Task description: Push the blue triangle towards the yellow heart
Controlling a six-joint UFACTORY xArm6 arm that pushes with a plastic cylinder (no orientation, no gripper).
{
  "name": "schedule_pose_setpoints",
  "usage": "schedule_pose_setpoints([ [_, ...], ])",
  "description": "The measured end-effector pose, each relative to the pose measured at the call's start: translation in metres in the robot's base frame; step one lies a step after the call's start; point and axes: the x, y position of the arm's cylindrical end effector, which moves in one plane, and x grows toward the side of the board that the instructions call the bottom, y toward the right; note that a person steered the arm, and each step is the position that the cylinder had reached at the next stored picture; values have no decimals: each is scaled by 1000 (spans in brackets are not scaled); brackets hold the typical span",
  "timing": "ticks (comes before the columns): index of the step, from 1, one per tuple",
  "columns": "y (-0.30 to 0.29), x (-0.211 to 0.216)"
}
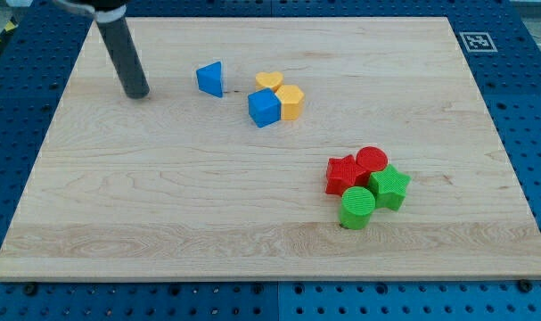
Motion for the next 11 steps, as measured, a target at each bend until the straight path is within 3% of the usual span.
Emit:
schedule_pose_setpoints([
  [2, 68, -9],
  [5, 100, -9],
  [7, 83, -29],
  [10, 161, -8],
  [11, 148, -6],
])
